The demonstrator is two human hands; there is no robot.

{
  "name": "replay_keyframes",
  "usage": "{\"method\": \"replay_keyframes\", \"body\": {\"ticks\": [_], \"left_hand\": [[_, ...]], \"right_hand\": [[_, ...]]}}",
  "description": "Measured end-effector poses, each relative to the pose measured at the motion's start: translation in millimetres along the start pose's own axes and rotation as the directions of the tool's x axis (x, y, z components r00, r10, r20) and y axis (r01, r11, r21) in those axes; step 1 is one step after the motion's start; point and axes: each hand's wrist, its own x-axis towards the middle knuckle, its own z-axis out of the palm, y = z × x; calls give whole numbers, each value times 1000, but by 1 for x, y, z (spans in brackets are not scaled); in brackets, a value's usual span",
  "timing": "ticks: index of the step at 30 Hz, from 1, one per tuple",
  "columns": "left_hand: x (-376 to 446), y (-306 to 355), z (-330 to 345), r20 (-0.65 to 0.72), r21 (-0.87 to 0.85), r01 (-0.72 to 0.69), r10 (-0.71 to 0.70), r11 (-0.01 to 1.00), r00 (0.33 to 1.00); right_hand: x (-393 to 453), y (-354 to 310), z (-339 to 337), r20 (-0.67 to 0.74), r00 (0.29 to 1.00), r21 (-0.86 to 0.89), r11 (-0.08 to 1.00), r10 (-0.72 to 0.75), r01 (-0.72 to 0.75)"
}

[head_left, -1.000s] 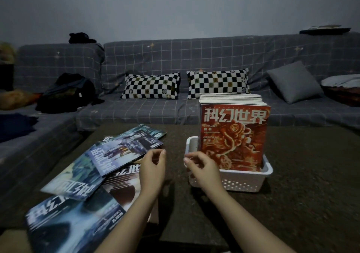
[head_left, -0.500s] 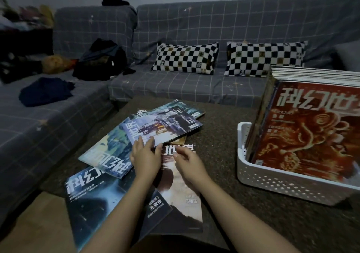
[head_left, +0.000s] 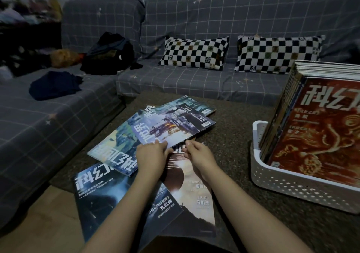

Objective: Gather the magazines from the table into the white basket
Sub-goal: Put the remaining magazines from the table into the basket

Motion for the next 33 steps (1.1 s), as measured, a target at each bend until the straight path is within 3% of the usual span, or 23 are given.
{"method": "replay_keyframes", "body": {"ticks": [6, 9, 11, 13, 15, 17, 19, 23, 26, 28, 31, 33], "left_hand": [[-48, 16, -18, 7, -21, -43, 43, 999, 999], [-71, 21, -27, -64, -123, -55, 48, 991, 997], [-83, 22, -34, -33, -259, 5, -14, 966, 999], [-89, 23, -43, -15, -519, 57, -76, 853, 997], [-91, 28, -59, 19, -753, 86, -110, 652, 994], [-90, 35, -77, 40, -873, 66, -63, 482, 997], [-89, 43, -95, 7, -919, 10, -8, 394, 1000], [-83, 63, -136, -125, -855, -191, 167, 482, 978], [-75, 79, -165, -215, -624, -378, 315, 684, 924], [-73, 89, -184, -262, -450, -470, 391, 759, 882], [-74, 110, -209, -271, -332, -549, 480, 767, 834], [-79, 127, -223, -187, -410, -523, 492, 747, 850]], "right_hand": [[-19, 6, -2, -8, 993, 136, 984, 115, -113], [-39, 5, -10, -7, 992, 148, 981, 124, -122], [-53, -1, -18, -17, 995, 129, 987, 102, -99], [-69, -16, -27, -45, 998, 66, 997, 54, -51], [-86, -37, -35, -49, 999, -39, 999, -18, 16], [-104, -62, -44, -48, 994, -221, 971, -100, 87], [-123, -85, -54, -36, 983, -401, 903, -182, 153], [-163, -123, -79, 18, 935, -630, 722, -354, 286], [-189, -152, -101, 78, 882, -831, 458, -465, 315], [-204, -169, -116, 85, 869, -906, 325, -487, 271], [-226, -188, -138, 124, 850, -960, 154, -512, 233], [-241, -196, -152, 181, 823, -971, 38, -538, 238]]}}
